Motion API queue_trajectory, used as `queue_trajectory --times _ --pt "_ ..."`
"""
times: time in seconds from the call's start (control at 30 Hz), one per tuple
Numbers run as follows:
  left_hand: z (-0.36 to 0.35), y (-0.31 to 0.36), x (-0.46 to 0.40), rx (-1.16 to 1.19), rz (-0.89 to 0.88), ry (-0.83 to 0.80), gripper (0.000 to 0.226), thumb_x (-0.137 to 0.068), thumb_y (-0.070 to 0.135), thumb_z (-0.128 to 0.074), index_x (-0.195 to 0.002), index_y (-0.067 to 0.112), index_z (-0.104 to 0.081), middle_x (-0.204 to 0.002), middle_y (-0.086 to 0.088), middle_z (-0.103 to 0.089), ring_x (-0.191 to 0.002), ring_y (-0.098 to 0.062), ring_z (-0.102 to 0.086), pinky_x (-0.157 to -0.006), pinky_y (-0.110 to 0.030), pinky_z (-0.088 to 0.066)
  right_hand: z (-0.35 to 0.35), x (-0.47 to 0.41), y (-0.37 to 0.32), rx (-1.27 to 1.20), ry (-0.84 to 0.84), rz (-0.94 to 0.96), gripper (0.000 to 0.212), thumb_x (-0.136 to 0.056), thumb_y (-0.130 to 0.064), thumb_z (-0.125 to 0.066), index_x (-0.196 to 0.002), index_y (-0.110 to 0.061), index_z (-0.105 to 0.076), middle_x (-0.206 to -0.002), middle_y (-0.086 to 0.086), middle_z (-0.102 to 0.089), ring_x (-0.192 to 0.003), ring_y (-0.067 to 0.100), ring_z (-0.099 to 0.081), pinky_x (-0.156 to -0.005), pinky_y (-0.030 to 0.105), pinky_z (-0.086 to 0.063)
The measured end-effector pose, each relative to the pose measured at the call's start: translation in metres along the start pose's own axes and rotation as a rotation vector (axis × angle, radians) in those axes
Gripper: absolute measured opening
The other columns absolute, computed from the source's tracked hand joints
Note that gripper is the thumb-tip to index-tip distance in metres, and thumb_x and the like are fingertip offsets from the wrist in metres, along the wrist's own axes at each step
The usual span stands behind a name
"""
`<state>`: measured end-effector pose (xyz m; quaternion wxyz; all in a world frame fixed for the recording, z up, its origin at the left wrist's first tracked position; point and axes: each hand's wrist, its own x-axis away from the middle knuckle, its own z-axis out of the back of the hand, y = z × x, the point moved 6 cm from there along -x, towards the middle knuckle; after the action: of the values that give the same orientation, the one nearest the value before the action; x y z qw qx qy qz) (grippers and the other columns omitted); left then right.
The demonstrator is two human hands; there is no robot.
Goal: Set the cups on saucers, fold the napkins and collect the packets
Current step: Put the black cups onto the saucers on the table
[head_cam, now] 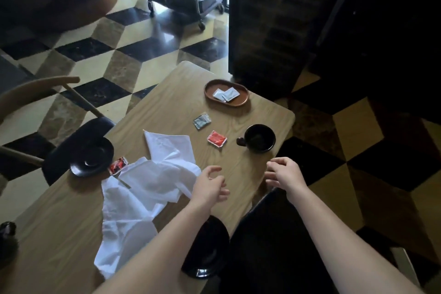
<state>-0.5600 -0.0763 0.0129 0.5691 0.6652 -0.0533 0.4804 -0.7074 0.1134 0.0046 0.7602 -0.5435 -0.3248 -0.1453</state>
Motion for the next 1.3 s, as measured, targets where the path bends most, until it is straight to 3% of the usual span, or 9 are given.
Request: queue_trajectory --times 0.1,0.3,0.5,0.67,0.83,0.93,1.03,1.2,1.3 --pt "-0.026 0.025 -0.041 -0.005 0.025 0.017 0.033 -0.091 0.011 -0.058 -0.123 0.020 -0.057 -0.085 -0.010 -0.065 -0.064 -0.021 -0.068 -0.065 -0.037 -0.063 0.006 -0.050 -0.007 0.003 0.030 -0.048 0.035 -0.095 -0.023 -0.067 -0.128 -0.015 -0.057 -0.113 0.009 -0.066 -0.095 0.022 -0.071 -0.059 0.028 -0.060" --pt "-0.065 0.059 -0.106 -0.029 0.047 0.028 0.060 -0.088 0.024 -0.072 -0.142 0.018 -0.045 -0.133 -0.004 -0.050 -0.096 -0.032 -0.069 -0.082 -0.041 -0.061 0.004 -0.113 -0.012 0.071 0.033 -0.079 0.053 -0.094 -0.026 -0.067 -0.144 -0.023 -0.050 -0.139 0.009 -0.055 -0.114 0.030 -0.063 -0.074 0.039 -0.064" --pt "-0.083 0.062 -0.137 -0.060 0.069 0.009 0.055 -0.084 0.012 -0.075 -0.133 0.013 -0.051 -0.095 0.000 -0.059 -0.086 -0.031 -0.066 -0.085 -0.044 -0.060 -0.009 -0.131 -0.005 0.084 0.032 -0.054 0.046 -0.093 -0.022 -0.067 -0.138 -0.025 -0.057 -0.130 0.005 -0.062 -0.102 0.025 -0.067 -0.073 0.042 -0.065" --pt "-0.087 0.061 -0.137 -0.021 0.056 -0.058 0.041 -0.085 0.002 -0.072 -0.124 0.001 -0.058 -0.095 -0.011 -0.067 -0.071 -0.021 -0.064 -0.069 -0.029 -0.060 -0.008 -0.127 -0.003 0.056 0.044 -0.024 0.047 -0.095 -0.016 -0.064 -0.140 -0.022 -0.057 -0.134 0.008 -0.061 -0.108 0.029 -0.067 -0.074 0.043 -0.065" --pt "-0.067 0.061 -0.101 -0.105 -0.019 -0.057 0.032 -0.084 0.007 -0.073 -0.114 0.001 -0.064 -0.098 -0.016 -0.069 -0.078 -0.022 -0.066 -0.077 -0.033 -0.060 -0.010 -0.090 -0.003 0.076 -0.018 0.019 0.041 -0.095 -0.013 -0.060 -0.136 -0.021 -0.060 -0.126 0.008 -0.064 -0.100 0.026 -0.071 -0.071 0.036 -0.065" --pt "-0.037 0.046 -0.060 -0.113 -0.060 -0.012 0.027 -0.080 0.012 -0.073 -0.105 0.007 -0.066 -0.085 -0.009 -0.068 -0.070 -0.018 -0.064 -0.072 -0.033 -0.058 -0.020 -0.050 0.000 0.080 -0.074 0.096 0.043 -0.094 -0.015 -0.061 -0.135 -0.027 -0.061 -0.115 -0.001 -0.066 -0.096 0.017 -0.070 -0.063 0.025 -0.062" --pt "-0.003 0.016 -0.017 -0.110 -0.049 0.050 0.030 -0.073 0.020 -0.070 -0.102 0.015 -0.067 -0.078 -0.005 -0.070 -0.071 -0.018 -0.066 -0.078 -0.040 -0.058 -0.039 -0.004 0.010 0.139 -0.144 0.173 0.043 -0.092 -0.018 -0.062 -0.132 -0.034 -0.062 -0.111 -0.004 -0.070 -0.097 0.016 -0.071 -0.060 0.020 -0.059" --pt "0.043 -0.045 0.045 -0.027 -0.017 0.094 0.019 -0.083 0.017 -0.071 -0.100 0.026 -0.074 -0.074 0.005 -0.077 -0.066 -0.005 -0.068 -0.061 -0.020 -0.055 -0.070 0.052 0.041 0.290 -0.284 0.239 0.038 -0.087 -0.021 -0.057 -0.113 -0.045 -0.069 -0.097 -0.015 -0.075 -0.096 0.008 -0.071 -0.078 0.038 -0.064" --pt "0.068 -0.086 0.077 0.002 0.041 0.121 0.020 -0.084 0.020 -0.074 -0.102 0.029 -0.073 -0.078 0.008 -0.077 -0.074 -0.011 -0.071 -0.065 -0.024 -0.055 -0.089 0.078 0.065 0.381 -0.397 0.237 0.046 -0.082 -0.016 -0.053 -0.104 -0.054 -0.069 -0.092 -0.019 -0.076 -0.091 0.006 -0.073 -0.085 0.043 -0.062"
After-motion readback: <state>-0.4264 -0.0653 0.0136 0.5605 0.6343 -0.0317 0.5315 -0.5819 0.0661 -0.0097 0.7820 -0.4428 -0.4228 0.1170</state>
